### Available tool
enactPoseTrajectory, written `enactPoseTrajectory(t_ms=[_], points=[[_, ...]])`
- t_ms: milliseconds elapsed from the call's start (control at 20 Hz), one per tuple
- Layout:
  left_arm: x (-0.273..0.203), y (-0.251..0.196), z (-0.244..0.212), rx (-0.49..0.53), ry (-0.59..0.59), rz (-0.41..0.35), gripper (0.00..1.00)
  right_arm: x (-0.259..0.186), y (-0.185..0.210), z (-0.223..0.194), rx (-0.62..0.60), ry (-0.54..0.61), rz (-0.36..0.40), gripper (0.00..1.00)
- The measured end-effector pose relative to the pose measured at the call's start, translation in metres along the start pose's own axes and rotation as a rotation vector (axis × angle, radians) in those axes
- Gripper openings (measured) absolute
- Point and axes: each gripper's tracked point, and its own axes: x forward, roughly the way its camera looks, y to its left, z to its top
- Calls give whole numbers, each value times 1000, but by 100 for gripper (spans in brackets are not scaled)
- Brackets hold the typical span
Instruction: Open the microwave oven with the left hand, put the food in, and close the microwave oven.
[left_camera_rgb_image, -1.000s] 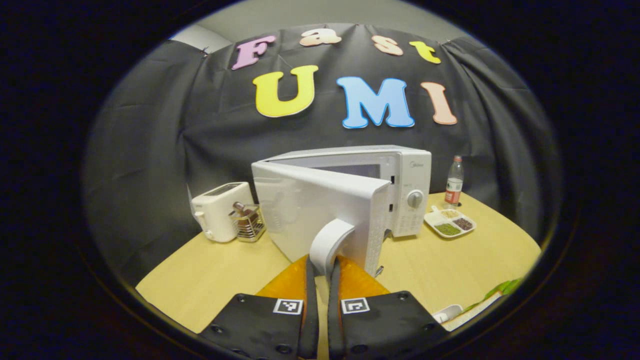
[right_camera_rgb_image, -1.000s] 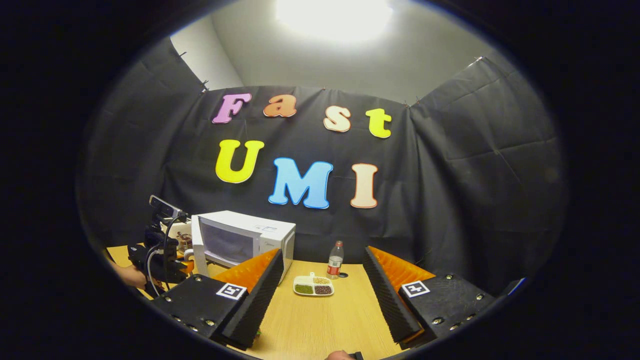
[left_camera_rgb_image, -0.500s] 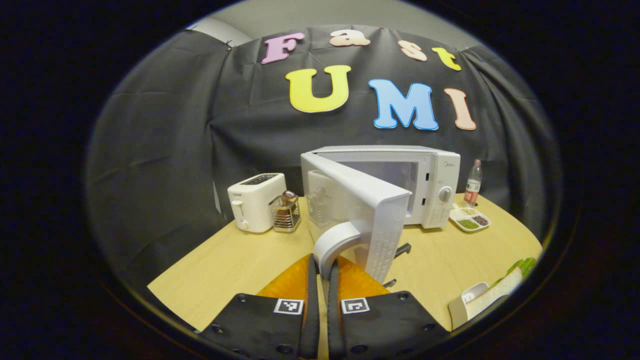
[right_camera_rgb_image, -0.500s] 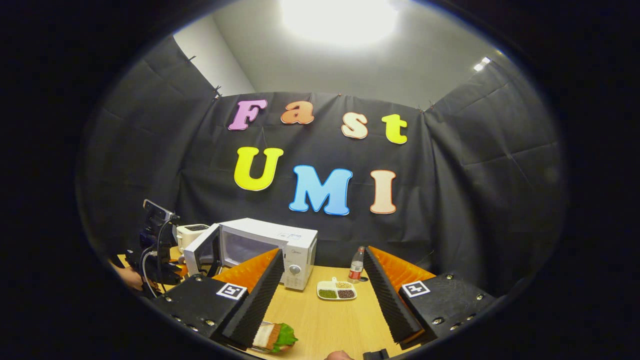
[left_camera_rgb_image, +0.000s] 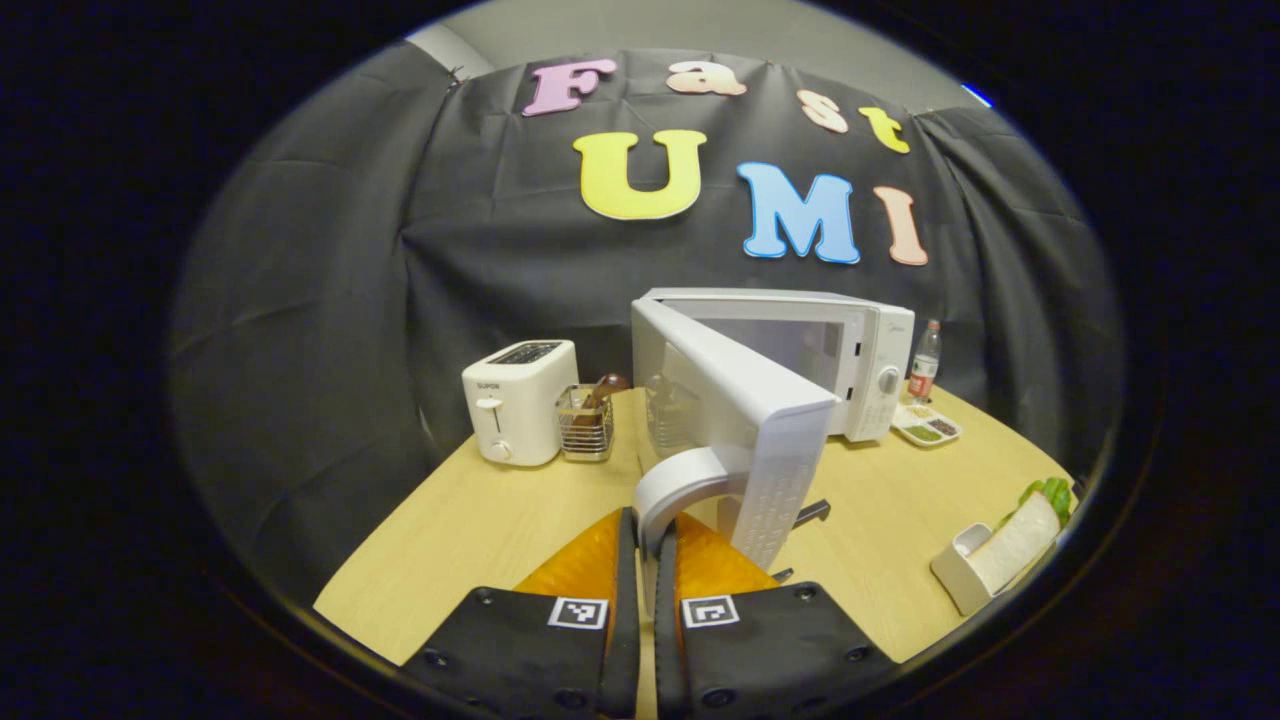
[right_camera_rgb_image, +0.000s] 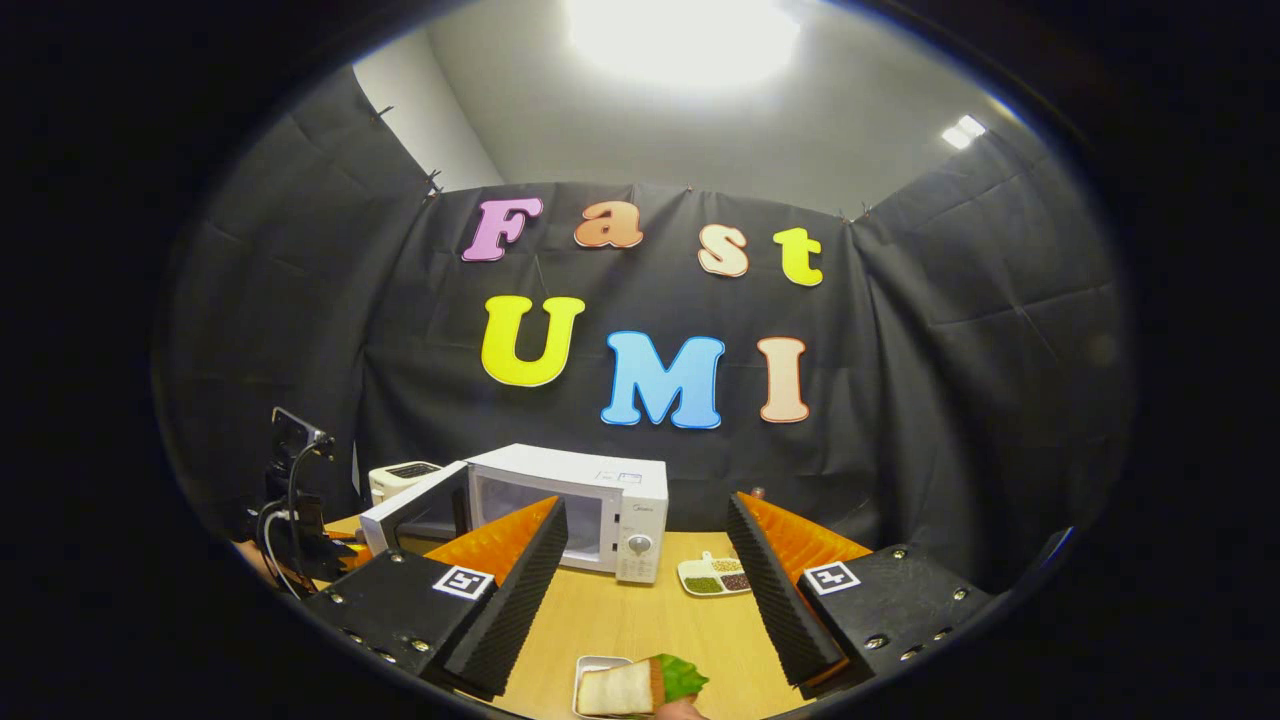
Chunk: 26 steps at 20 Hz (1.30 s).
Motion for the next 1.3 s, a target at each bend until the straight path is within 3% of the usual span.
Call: enactPoseTrajectory(t_ms=[350, 550, 750, 1050, 1300], points=[[-6, 28, -3, -9, 9, -56, 17, 2, 23, -8, 17, 24, -47, 97], [-25, 56, -8, 18, -1, -5, 23, 6, 18, -12, 36, 52, -51, 96], [-47, 74, 6, -29, -40, 68, 19, 17, 6, -26, 27, 114, -22, 97], [-115, 48, 56, 14, -174, 99, 96, 33, -14, -65, 47, 270, 57, 97], [-154, 13, 83, -34, -230, 87, 98, 38, -21, -121, 156, 464, 137, 98]])
